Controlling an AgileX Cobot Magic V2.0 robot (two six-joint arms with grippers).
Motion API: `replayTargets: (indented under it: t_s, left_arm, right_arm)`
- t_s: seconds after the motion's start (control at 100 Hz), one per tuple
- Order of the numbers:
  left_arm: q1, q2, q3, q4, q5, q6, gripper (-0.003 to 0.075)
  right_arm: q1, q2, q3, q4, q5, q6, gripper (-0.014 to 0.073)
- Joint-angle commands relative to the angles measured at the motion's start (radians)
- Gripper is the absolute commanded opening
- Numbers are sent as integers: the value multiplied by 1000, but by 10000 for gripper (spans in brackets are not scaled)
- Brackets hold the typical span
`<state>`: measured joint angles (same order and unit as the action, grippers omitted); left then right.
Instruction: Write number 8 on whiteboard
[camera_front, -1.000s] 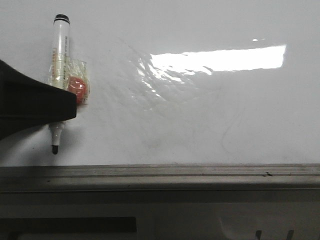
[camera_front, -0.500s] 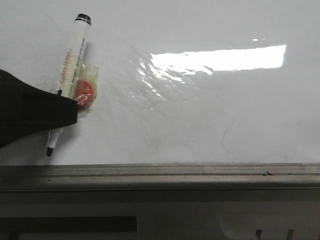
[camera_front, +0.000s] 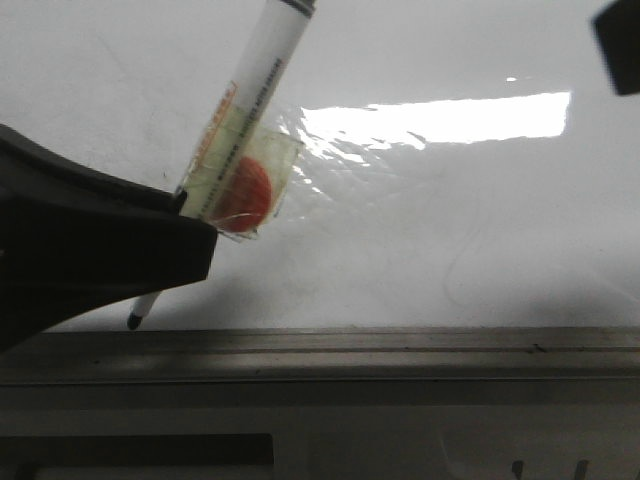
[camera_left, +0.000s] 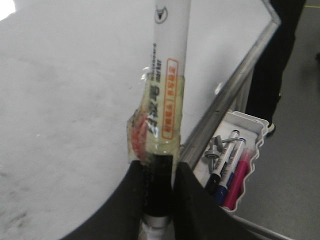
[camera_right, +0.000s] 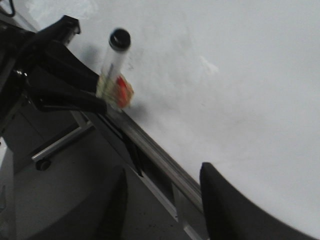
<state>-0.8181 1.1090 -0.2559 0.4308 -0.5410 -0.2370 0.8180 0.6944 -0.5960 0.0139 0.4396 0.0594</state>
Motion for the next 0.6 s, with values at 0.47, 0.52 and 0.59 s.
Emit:
replayTargets:
  t_s: [0.47,0.52,0.59]
  left_arm:
    - [-10,-18,-24,84,-104,-7,-20]
    - [-10,-18,-24,85,-107,-7,-20]
    - [-10,-18,-24,85,-107,-7,-20]
  right_arm:
    - [85,360,-222,124,-182,-6,265]
    - [85,367,-222,124,-188,-6,227]
    - [85,378,-222,133,-199,-6,173]
